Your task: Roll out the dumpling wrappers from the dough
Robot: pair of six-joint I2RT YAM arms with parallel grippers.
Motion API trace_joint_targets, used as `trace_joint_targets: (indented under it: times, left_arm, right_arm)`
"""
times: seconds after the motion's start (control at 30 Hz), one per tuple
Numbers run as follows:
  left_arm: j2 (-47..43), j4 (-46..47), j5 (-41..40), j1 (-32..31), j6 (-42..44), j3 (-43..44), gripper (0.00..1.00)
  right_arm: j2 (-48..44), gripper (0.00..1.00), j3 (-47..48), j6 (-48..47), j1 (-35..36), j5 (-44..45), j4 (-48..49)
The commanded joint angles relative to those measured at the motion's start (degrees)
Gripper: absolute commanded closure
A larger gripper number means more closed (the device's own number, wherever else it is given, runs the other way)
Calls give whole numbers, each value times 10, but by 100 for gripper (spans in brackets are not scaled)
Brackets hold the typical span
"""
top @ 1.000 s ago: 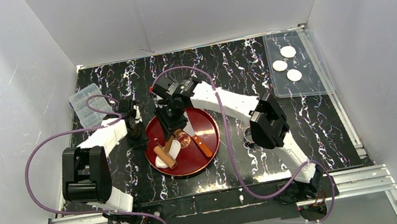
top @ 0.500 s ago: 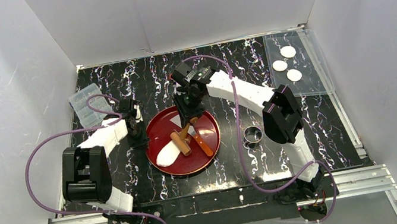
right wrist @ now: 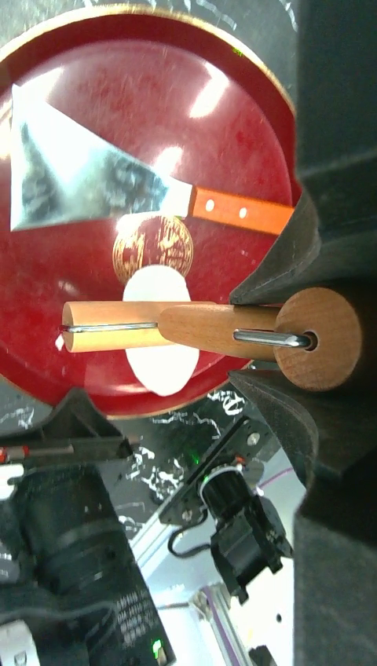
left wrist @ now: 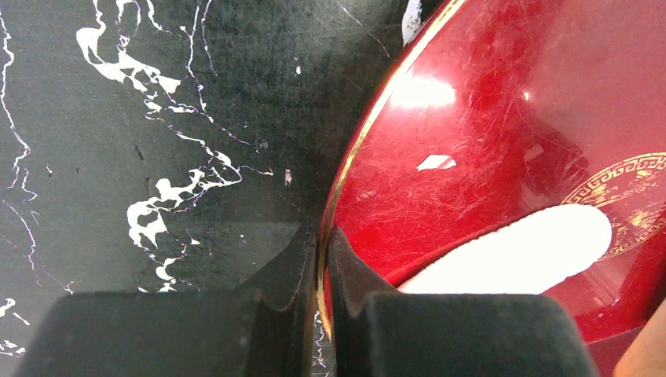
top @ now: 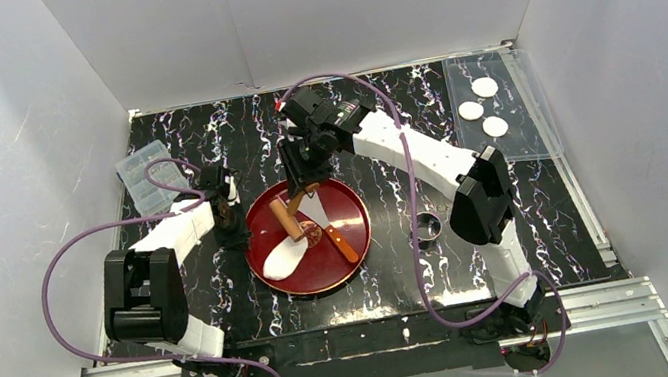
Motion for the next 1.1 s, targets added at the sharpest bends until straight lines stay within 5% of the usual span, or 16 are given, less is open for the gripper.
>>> trace_joint_targets:
  times: [0.0,0.27,0.7,1.07]
  left_arm:
    - [-14,-4,-31,0,6,2,100]
    - [-21,-3,-33,0,7,-1,100]
    - [-30,-1,-32,1,8,-1,100]
    - [-26,0,-31,0,8,-2,100]
  right_arm:
    - [-11,99,-8,30,16,-50,42]
    - [19,99,-47,27,27,-60,44]
    - [19,99,-94,-82,10,202,-59]
    - [8,99,29,-80,6,149,-91]
